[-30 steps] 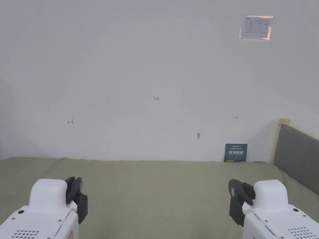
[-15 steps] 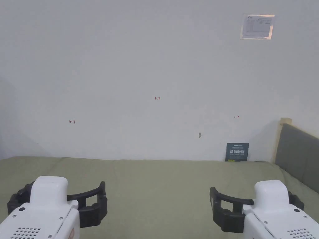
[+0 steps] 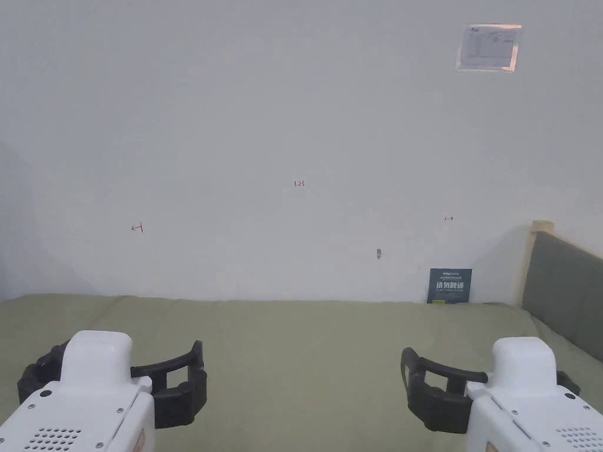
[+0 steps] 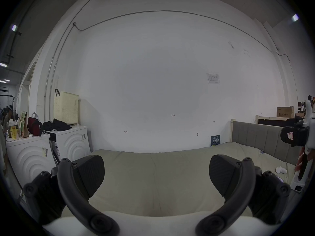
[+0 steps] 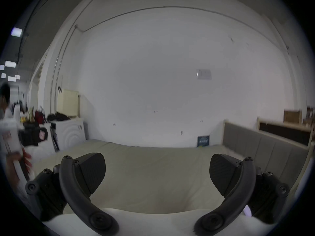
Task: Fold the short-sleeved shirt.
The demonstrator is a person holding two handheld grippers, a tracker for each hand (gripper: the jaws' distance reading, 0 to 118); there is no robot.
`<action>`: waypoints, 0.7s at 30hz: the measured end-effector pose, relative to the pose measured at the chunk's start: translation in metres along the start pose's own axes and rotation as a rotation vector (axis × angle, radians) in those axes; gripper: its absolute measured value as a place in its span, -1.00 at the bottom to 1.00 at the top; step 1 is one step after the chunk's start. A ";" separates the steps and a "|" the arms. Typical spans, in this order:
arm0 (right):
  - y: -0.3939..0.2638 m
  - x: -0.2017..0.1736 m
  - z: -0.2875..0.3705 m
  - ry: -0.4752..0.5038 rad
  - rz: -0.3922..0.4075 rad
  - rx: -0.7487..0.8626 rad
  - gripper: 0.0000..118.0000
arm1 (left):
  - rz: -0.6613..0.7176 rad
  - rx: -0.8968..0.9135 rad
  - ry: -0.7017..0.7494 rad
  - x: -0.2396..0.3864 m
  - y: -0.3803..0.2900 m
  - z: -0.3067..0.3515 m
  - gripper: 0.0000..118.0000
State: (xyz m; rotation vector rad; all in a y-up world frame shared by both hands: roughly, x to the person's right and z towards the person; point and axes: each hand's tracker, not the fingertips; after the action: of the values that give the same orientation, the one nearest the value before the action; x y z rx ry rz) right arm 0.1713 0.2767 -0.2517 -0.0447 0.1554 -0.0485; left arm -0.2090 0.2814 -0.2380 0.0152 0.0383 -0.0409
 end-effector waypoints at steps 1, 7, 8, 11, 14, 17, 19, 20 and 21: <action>0.001 0.005 -0.002 0.029 -0.070 -0.014 1.00 | 0.000 0.000 -0.001 0.000 0.000 0.000 1.00; 0.012 0.009 -0.006 0.019 -0.158 -0.061 1.00 | 0.001 -0.003 0.002 0.000 -0.001 0.000 1.00; 0.013 0.007 -0.006 0.022 -0.152 -0.056 1.00 | 0.002 -0.003 0.003 0.000 -0.001 0.000 1.00; 0.019 0.007 -0.007 0.028 -0.166 -0.082 1.00 | 0.007 -0.002 0.003 -0.001 -0.001 0.000 1.00; 0.023 0.004 -0.007 -0.017 -0.191 -0.094 1.00 | 0.010 -0.001 0.007 -0.002 -0.002 0.000 1.00; 0.027 0.000 -0.007 -0.068 -0.194 -0.098 1.00 | 0.016 -0.004 0.008 -0.003 -0.002 0.000 1.00; 0.029 -0.002 -0.007 -0.084 -0.198 -0.103 1.00 | 0.017 -0.004 0.009 -0.003 -0.003 0.000 1.00; 0.030 -0.002 -0.006 -0.090 -0.200 -0.105 1.00 | 0.017 -0.004 0.011 -0.003 -0.003 0.000 1.00; 0.030 -0.003 -0.006 -0.095 -0.204 -0.106 1.00 | 0.017 -0.005 0.011 -0.003 -0.003 0.000 1.00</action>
State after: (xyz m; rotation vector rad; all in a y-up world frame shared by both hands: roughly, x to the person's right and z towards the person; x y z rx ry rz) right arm 0.1689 0.3067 -0.2582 -0.1680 0.0577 -0.2410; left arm -0.2125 0.2784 -0.2382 0.0109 0.0494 -0.0241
